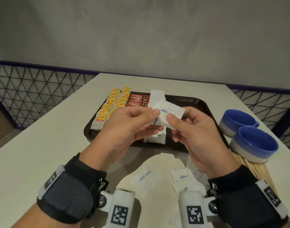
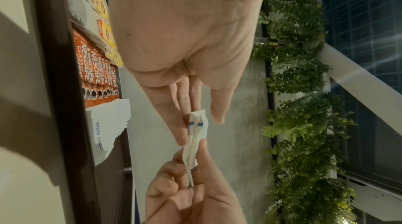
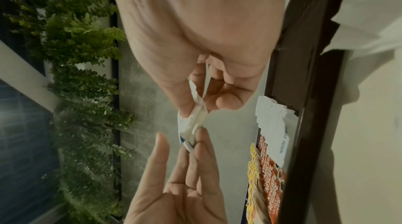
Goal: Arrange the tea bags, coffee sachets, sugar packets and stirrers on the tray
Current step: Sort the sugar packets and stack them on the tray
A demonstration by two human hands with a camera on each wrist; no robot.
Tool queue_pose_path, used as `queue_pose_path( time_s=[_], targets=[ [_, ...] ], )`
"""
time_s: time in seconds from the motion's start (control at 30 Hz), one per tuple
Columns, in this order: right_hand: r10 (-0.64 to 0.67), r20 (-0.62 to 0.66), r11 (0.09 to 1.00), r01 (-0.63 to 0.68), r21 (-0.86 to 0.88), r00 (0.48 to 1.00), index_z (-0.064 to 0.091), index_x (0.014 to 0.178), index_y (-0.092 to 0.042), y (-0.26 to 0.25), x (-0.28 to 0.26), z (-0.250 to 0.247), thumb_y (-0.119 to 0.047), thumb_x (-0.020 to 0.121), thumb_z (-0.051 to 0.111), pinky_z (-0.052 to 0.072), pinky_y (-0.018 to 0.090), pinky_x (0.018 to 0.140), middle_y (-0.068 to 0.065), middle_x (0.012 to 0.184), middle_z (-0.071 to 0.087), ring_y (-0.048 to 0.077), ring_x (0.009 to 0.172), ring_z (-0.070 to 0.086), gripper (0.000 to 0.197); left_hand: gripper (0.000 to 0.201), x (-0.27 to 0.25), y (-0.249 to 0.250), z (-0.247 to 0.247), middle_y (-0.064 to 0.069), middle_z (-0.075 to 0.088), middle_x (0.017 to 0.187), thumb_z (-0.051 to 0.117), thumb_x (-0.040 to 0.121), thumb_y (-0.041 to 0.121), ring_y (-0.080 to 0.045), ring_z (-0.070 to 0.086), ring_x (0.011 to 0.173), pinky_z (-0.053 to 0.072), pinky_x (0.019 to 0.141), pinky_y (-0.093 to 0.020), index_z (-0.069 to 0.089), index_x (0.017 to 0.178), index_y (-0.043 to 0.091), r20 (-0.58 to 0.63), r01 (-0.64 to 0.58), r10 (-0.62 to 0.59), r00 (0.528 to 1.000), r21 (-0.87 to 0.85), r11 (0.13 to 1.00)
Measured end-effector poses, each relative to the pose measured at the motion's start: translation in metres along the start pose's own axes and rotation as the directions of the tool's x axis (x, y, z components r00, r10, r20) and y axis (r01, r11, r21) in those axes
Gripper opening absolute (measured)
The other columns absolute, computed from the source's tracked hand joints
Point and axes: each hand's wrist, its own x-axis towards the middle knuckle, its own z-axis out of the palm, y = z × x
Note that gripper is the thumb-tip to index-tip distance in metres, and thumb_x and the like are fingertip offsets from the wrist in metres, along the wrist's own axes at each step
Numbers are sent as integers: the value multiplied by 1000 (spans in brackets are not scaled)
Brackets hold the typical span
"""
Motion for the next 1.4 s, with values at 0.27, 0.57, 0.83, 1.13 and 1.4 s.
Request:
queue_pose_path(
  time_s=[0.27,0.57,0.83,1.13,1.4],
  targets=[
    [-9,-14,993,7,-118,1000,75,101,-14,-7,-2,2,-17,93,71,46,33,60,19,93,72,22,72,53,10,34,3,-3,-1,-20,79,104,74,85,-1,-27,78,88,64,80,-29,70,118,-5,-20,14,-13,1000,42,999],
    [88,86,866,-33,-499,992,70,97,2,-59,62,-9,-2,92,69,41,25,51,10,68,62,12,54,51,6,35,4,2,-1,-15,79,105,76,86,-1,-33,78,94,64,82,-34,68,120,5,-101,18,-19,995,-9,1000],
    [249,-146,657,-277,-701,957,57,88,-11,-35,210,-45,9,91,63,53,42,75,22,96,62,25,68,58,21,22,10,7,-10,-15,80,99,74,88,5,-30,79,90,65,82,-33,71,110,6,-128,14,-24,991,-80,997],
    [286,-198,458,-315,-831,937,63,124,6,3,254,-40,0,92,66,60,45,79,17,93,67,28,80,65,33,6,20,-1,-16,-17,80,90,66,94,3,-23,77,71,64,63,-26,71,97,3,-161,15,-37,986,-136,991],
    [322,-157,307,-259,-916,934,52,111,-2,7,251,-25,-2,78,85,59,57,88,26,107,67,45,94,74,47,6,21,-2,-15,-18,78,85,66,94,6,-21,74,64,62,57,-25,71,93,3,-212,8,-37,977,-134,991]
  ],
)
